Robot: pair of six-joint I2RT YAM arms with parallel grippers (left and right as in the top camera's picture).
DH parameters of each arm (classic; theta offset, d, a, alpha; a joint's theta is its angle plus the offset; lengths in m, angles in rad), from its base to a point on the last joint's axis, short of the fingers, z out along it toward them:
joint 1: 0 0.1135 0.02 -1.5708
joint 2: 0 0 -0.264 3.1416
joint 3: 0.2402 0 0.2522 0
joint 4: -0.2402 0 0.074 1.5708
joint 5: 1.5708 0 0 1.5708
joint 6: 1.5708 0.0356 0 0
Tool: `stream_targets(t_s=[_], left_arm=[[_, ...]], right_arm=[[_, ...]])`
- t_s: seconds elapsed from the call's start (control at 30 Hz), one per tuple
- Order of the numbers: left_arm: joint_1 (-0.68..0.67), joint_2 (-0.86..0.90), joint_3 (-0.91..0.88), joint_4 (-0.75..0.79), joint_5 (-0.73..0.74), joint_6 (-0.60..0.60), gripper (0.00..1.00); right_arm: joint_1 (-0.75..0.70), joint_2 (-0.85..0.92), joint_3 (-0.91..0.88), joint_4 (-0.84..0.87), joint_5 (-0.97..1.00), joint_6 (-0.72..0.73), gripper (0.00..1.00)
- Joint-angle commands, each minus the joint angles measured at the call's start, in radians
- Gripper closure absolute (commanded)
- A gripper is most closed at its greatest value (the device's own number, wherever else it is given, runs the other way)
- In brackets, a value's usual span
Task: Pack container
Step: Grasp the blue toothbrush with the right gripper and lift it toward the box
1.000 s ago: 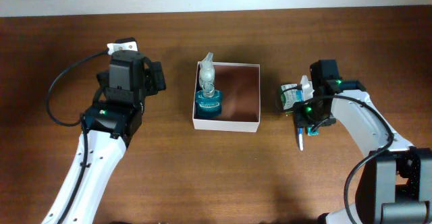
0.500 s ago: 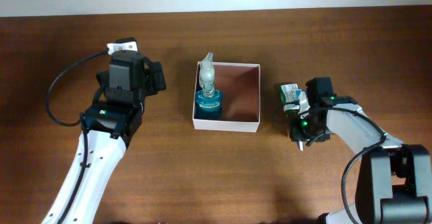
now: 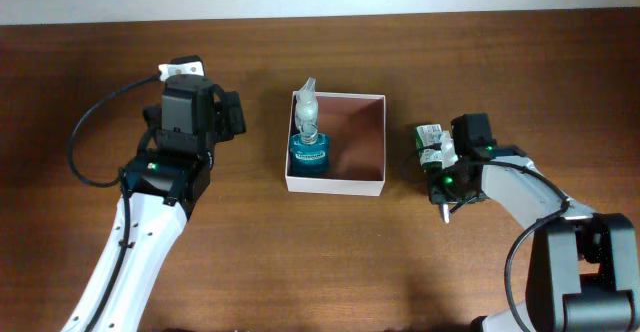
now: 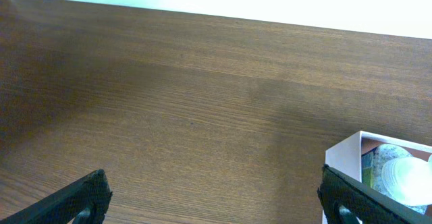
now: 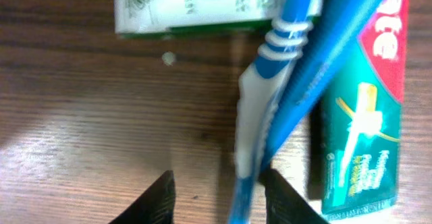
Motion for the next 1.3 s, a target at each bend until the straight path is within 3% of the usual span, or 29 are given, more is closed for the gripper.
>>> stream_targets(t_s=[0.0, 0.4, 0.6, 0.83, 1.13, 1.27], left_arm=[[0.003, -0.008, 0.01, 0.002, -0.011, 0.005, 0.01], [0.003, -0.008, 0.01, 0.002, -0.011, 0.005, 0.01], [0.003, -0.008, 0.01, 0.002, -0.011, 0.005, 0.01], [0.003, -0.008, 0.01, 0.002, -0.011, 0.005, 0.01], [0.003, -0.008, 0.01, 0.002, -0.011, 0.005, 0.01], [0.003, -0.008, 0.01, 0.002, -0.011, 0.005, 0.01]], right_arm=[[0.036, 0.008, -0.009, 0.004, -0.001, -0.013, 0.73], [0.052, 0.008, -0.011, -0.001, 0.077, 0.0, 0.74], [0.052, 0.008, -0.011, 0.0, 0.077, -0.001, 0.9], [0.052, 0.007, -0.003, -0.002, 0.077, -0.001, 0.96], [0.069, -0.1, 0.183, -0.217, 0.077, -0.001, 0.96], [0.159, -0.219, 0.336, -0.34, 0.076, 0.023, 0.96]])
